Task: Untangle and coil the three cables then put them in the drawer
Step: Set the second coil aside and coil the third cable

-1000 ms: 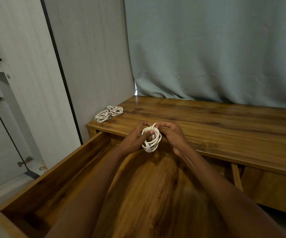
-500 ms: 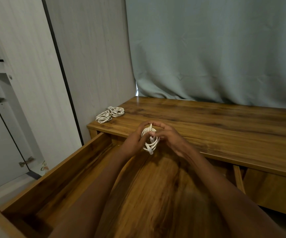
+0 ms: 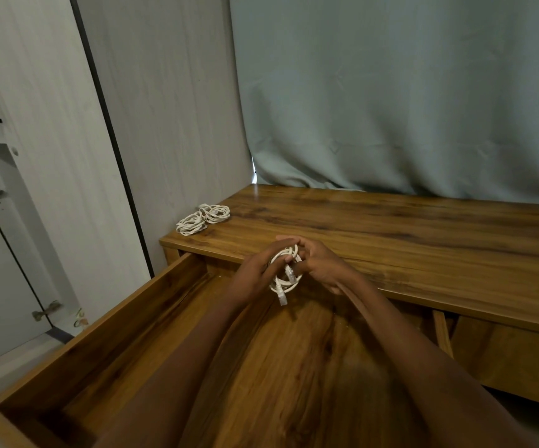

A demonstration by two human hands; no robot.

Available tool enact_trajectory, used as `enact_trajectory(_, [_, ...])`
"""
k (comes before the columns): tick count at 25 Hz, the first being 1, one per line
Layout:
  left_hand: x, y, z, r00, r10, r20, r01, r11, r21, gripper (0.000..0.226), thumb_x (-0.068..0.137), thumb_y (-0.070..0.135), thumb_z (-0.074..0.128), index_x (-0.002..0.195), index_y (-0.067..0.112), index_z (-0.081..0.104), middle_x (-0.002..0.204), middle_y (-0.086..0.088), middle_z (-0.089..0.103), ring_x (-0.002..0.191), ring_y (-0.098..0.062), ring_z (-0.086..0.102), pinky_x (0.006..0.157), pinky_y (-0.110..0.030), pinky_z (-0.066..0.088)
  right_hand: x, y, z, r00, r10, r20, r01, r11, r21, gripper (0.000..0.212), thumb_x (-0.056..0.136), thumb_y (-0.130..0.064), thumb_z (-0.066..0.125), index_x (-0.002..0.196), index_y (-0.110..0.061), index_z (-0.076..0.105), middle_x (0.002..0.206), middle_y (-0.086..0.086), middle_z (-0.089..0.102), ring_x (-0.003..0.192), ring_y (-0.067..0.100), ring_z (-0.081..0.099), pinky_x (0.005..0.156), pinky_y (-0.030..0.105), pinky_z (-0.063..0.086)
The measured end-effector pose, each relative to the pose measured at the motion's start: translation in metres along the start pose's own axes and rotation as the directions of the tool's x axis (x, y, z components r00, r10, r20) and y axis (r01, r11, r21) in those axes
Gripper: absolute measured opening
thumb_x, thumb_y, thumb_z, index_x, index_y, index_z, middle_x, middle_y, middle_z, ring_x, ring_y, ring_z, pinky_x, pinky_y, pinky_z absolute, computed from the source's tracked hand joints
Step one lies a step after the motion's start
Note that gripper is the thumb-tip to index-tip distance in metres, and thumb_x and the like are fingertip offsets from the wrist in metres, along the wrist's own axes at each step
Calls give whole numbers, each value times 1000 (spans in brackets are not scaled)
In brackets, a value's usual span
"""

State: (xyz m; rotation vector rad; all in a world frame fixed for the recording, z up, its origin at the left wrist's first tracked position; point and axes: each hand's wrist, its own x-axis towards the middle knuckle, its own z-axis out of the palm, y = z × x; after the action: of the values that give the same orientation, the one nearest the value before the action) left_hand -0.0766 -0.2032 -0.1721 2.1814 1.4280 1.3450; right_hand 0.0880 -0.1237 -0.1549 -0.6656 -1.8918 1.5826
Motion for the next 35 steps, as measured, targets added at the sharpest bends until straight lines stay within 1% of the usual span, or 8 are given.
enact_trajectory(6, [4,-3,4,983,-112,-142,82,975,-205,30,105,25,49,130,20,64,112,7,72,102,-6,68,82,-24,54,-7,-3,0,993,-82,85,72,991,113,49,86,0,74,131,-15,62,118,11,73,109,24,70,93,35,55])
enact_trajectory(9, [2,-9,6,951,-209,-227,166,967,-195,26,105,26,48,120,16,67,94,7,73,84,-4,69,71,-22,50,-4,1,9,945,-263,-196,208,943,-260,53,84,-39,79,133,-35,59,116,-6,72,95,9,73,84,35,58])
enact_trajectory(12, [-1,-12,9,945,-209,-251,193,977,-88,27,106,25,45,112,14,70,87,10,70,78,2,66,66,-17,47,-6,6,16,820,-493,-290,187,710,-679,43,87,-62,65,124,-40,60,117,-21,60,87,-1,65,74,28,55])
enact_trajectory(18, [5,-1,7,908,-305,-288,270,950,-155,34,105,37,45,84,22,66,64,5,63,57,-5,58,54,-28,44,-5,5,29,779,-452,-435,305,879,-366,22,93,-41,68,107,-24,63,97,-11,70,86,2,67,75,28,57])
enact_trajectory(24, [4,-2,5,882,-369,-292,304,921,-244,38,103,43,47,82,22,70,65,5,68,59,-4,62,52,-22,45,1,13,29,804,-505,-313,287,791,-540,21,94,-36,68,104,-17,72,108,-9,59,92,6,63,78,34,57])
enact_trajectory(28, [6,-7,3,883,-341,-321,311,940,-142,39,103,41,48,85,16,72,68,4,70,62,-7,64,53,-23,46,-6,13,27,725,-664,-185,323,565,-760,24,103,-34,55,115,-18,67,121,-9,62,100,6,61,73,23,47])
enact_trajectory(32, [9,-10,6,890,-367,-272,374,927,-25,31,103,41,49,97,17,68,81,3,70,68,-1,61,57,-21,43,-11,12,26,769,-616,-173,190,478,-857,35,104,-48,41,115,-19,58,95,0,71,79,20,66,60,33,43])
enact_trajectory(35, [8,-10,8,922,-317,-224,315,948,-45,29,103,40,49,111,20,68,93,11,70,86,0,66,66,-13,47,-10,8,21,753,-599,-273,180,586,-790,39,104,-53,34,113,-20,52,73,-2,67,60,20,64,53,40,49])
